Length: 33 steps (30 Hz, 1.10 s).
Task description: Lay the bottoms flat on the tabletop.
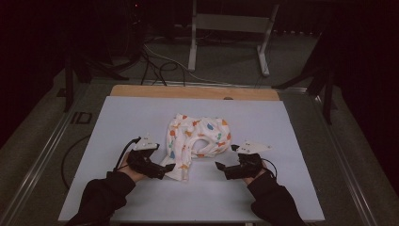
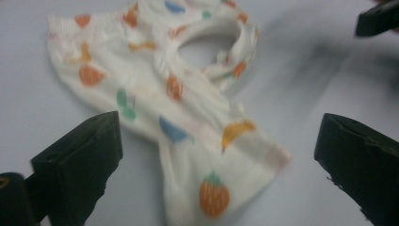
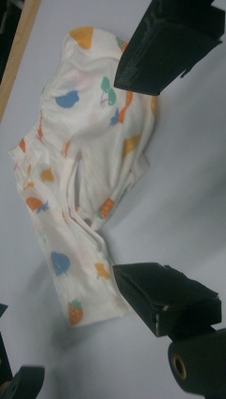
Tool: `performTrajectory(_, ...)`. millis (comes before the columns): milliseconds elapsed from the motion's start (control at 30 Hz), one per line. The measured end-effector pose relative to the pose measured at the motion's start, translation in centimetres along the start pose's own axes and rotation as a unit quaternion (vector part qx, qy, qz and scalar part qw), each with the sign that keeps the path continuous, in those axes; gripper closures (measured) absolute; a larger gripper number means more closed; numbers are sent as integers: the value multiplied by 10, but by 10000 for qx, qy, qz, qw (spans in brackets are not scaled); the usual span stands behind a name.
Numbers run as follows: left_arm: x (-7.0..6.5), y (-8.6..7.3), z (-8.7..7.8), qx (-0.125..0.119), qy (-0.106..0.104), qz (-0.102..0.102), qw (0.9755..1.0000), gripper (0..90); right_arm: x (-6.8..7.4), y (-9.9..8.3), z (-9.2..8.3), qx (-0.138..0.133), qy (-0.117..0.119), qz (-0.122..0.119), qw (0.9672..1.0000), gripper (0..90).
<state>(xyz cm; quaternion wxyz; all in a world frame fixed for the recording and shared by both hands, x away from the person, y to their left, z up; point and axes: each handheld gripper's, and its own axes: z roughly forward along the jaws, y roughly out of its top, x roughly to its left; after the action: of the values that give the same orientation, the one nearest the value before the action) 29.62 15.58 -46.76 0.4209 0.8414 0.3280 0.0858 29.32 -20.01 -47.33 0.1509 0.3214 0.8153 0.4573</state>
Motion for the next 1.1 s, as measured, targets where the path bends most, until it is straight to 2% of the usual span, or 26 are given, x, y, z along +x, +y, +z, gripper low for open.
performTrajectory(67,1,-7,-1,46,41,-81,9999,54,3,-3,-2,-14,-9,-31,10000,102)
performTrajectory(167,2,-19,-4,161,114,-85,9998,97,6,-8,-3,24,39,-19,10000,102)
performTrajectory(200,3,-23,-4,196,120,-98,9997,130,7,-9,-3,21,67,-54,10000,102)
performTrajectory(267,6,-31,-6,232,4,-156,9996,195,10,-11,-4,79,101,-81,9999,103)
performTrajectory(333,10,-38,-7,285,32,-224,9993,275,13,-13,-5,146,136,-76,9998,107)
performTrajectory(400,14,-43,-8,271,128,-295,9991,376,14,-16,-6,162,193,39,9997,109)
performTrajectory(467,17,-47,-6,334,215,-328,9987,443,17,-18,-7,142,237,46,9996,109)
performTrajectory(533,21,-50,-4,409,172,-397,9982,500,19,-18,-7,165,215,16,9996,109)
performTrajectory(667,27,-52,2,503,116,-487,9975,615,19,-18,-6,130,224,47,9997,109)
performTrajectory(733,27,-51,4,515,123,-457,9976,656,18,-18,-6,119,215,32,9997,109)
performTrajectory(833,26,-48,10,672,89,-456,9967,754,18,-18,-4,141,210,28,9997,109)
performTrajectory(867,25,-48,13,796,28,-374,9961,787,18,-18,-4,149,209,36,9997,110)
performTrajectory(900,24,-47,13,816,50,-337,9961,820,18,-18,-4,171,204,16,9996,109)
performTrajectory(967,24,-46,13,780,33,-410,9961,884,18,-19,-3,199,182,12,9996,110)
performTrajectory(1100,23,-43,5,646,-6,-452,9969,894,19,-19,-2,228,202,12,9995,110)
